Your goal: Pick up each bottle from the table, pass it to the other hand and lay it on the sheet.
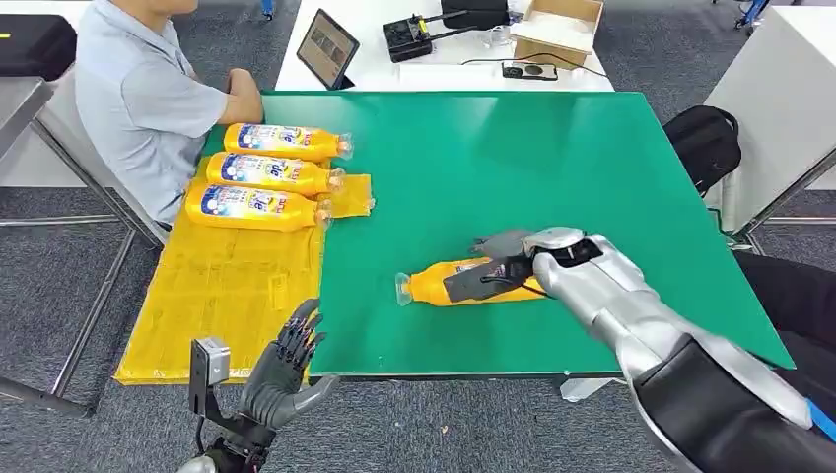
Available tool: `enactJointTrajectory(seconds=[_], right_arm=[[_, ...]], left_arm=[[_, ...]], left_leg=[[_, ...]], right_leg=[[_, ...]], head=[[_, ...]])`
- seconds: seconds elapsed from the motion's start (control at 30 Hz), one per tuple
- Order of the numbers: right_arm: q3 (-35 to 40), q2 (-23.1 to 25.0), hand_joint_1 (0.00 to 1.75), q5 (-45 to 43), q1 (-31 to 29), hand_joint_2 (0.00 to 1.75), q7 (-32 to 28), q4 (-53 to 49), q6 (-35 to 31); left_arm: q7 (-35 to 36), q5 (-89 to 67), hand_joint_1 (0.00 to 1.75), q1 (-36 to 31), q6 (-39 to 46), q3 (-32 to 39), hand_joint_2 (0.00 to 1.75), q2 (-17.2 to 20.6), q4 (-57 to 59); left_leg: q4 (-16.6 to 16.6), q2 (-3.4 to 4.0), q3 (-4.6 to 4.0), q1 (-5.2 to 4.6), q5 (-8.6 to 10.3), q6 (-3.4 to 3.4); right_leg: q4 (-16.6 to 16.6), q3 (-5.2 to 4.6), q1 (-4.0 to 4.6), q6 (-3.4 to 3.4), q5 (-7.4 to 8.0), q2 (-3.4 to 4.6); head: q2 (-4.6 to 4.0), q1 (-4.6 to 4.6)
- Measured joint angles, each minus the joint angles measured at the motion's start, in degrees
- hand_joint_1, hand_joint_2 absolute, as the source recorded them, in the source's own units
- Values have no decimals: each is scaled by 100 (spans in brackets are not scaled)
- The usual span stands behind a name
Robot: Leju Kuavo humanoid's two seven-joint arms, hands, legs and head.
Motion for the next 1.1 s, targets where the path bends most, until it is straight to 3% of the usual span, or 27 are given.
enactJointTrajectory(seconds=[0.53, 1.1], right_arm=[[439, -251, 0, -155, -170, 175, 7, -326, -112], [653, -356, 0, -503, 133, 175, -109, -354, -286]], left_arm=[[-11, -149, 0, 4, 74, 2, 175, 76, -179], [17, -159, 0, 49, 153, -17, 175, 177, -267]], left_leg=[[0, 0, 1, 0, 0, 0], [0, 0, 0, 0, 0, 0]], right_leg=[[0, 0, 0, 0, 0, 0], [-1, -1, 0, 0, 0, 0]], head=[[0, -2], [0, 0]])
